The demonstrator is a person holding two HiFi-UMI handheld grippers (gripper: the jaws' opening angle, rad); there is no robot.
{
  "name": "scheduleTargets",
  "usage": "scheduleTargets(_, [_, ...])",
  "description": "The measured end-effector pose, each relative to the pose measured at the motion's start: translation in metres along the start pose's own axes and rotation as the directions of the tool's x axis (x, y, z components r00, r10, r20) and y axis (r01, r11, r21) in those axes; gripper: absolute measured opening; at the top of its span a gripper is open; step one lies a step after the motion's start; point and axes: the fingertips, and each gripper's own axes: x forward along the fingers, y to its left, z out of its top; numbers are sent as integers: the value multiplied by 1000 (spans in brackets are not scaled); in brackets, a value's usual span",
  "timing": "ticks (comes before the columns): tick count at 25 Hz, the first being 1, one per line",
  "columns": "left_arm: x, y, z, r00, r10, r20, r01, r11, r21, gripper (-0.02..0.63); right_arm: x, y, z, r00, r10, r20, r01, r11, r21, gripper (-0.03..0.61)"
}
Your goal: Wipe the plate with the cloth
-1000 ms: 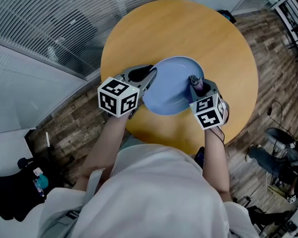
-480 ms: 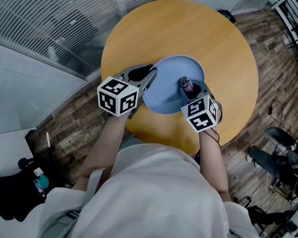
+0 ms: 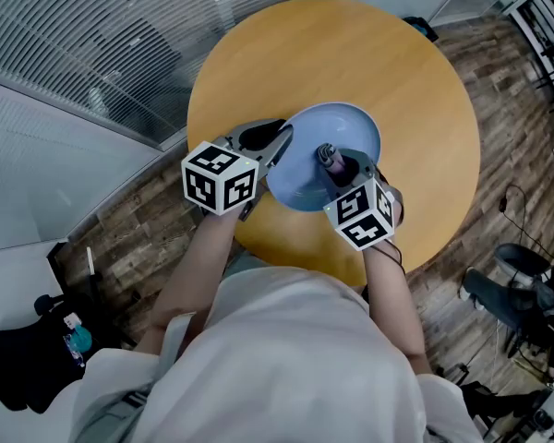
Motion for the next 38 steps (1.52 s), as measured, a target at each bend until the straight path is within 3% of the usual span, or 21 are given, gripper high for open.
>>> scheduleTargets(9, [0, 0, 1, 1000, 0, 0, 0, 1000, -4, 57, 4, 22, 26, 996, 65, 64, -61, 996, -58, 106])
scheduleTargets(18, [4, -1, -3, 1000, -7, -5, 7, 1000, -1, 58, 9, 41, 39, 984, 130, 121, -125, 991, -47, 106])
scheduleTargets(32, [7, -12, -3, 999, -34, 3, 34, 999, -11, 58, 6, 78, 59, 938, 275, 210, -267, 962, -63, 106])
scheduleTargets(38, [6, -9, 1, 999, -30, 15, 30, 999, -15, 57, 5, 86, 56, 926, 330, 184, -318, 944, -88, 106])
